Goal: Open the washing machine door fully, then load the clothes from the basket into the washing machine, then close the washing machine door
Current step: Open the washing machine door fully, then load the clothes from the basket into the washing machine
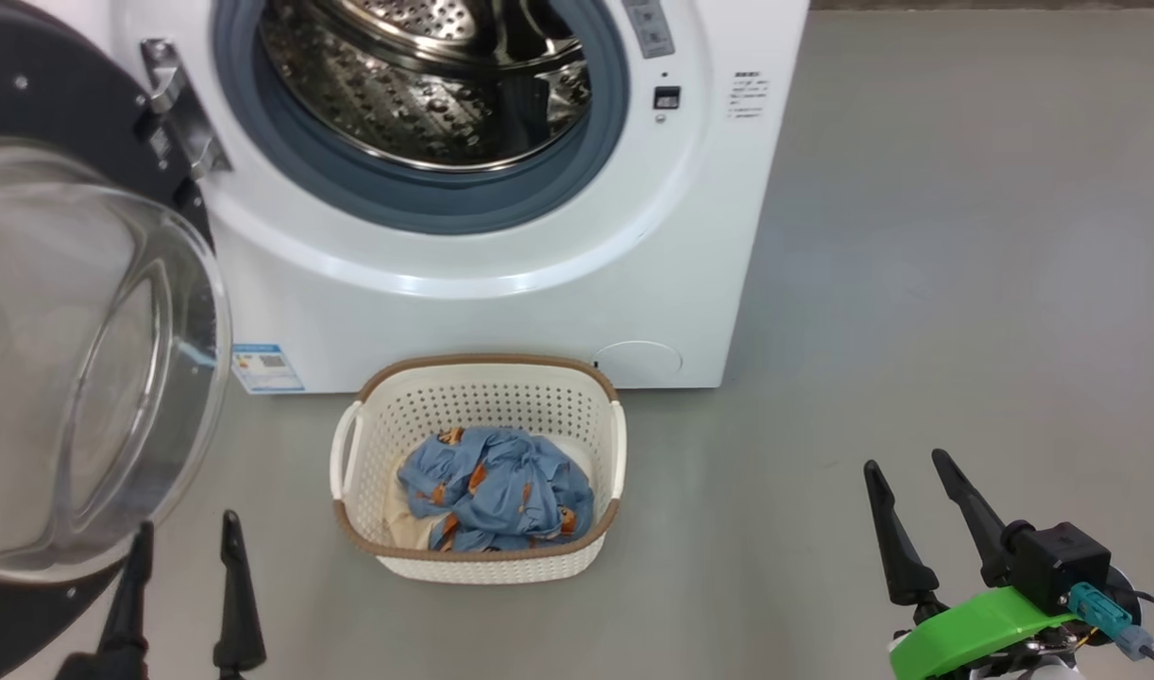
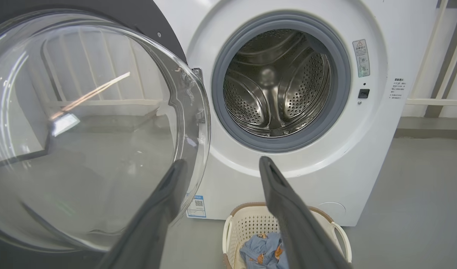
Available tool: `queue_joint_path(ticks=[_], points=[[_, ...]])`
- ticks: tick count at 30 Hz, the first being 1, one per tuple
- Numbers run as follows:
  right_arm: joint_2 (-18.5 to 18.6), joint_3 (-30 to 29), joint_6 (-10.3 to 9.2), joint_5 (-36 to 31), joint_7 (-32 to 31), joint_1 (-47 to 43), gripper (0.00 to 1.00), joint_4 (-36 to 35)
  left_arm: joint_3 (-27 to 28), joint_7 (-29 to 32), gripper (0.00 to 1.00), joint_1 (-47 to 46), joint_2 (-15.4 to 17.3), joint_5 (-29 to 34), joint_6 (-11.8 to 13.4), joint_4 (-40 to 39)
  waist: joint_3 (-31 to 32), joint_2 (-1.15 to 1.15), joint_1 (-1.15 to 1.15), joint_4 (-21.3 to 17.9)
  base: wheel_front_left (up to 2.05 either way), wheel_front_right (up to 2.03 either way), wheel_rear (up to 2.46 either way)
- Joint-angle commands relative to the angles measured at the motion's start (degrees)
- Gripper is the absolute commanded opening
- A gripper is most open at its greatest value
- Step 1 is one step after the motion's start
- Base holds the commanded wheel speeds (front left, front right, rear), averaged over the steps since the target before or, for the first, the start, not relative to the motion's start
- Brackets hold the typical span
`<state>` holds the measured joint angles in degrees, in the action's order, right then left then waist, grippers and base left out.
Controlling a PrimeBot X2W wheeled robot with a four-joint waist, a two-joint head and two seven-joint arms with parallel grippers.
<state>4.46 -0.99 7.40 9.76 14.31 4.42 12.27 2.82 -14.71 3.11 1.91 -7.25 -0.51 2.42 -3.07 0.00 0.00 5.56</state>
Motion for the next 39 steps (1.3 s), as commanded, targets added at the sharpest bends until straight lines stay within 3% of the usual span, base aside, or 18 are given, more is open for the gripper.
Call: queue_joint_path(ticks=[1, 12, 39], points=[[0.0, 1.3, 0.09, -0.3, 0.7, 0.1, 1.00, -1.8, 1.5, -0.3, 1.00, -0.5, 1.0, -0.2, 0.3, -1.2, 0.9, 0.00, 0.00, -1.3, 0.00, 0.00, 0.00], [-0.7, 0.4, 0.09, -2.1, 0.7, -1.2, 1.00, -4.5, 0.0, -0.3, 1.00, 2.8, 1.0, -1.0, -1.6, -2.1, 1.3, 0.00, 0.00, -4.3, 0.00, 0.00, 0.00], [-1.4, 0.0, 0.09, -3.6, 0.7, -2.2, 1.00, -6.8, 0.8, -0.3, 1.00, 2.0, 1.0, -0.2, -0.7, 0.3, 1.5, 0.00, 0.00, -5.5, 0.00, 0.00, 0.00]])
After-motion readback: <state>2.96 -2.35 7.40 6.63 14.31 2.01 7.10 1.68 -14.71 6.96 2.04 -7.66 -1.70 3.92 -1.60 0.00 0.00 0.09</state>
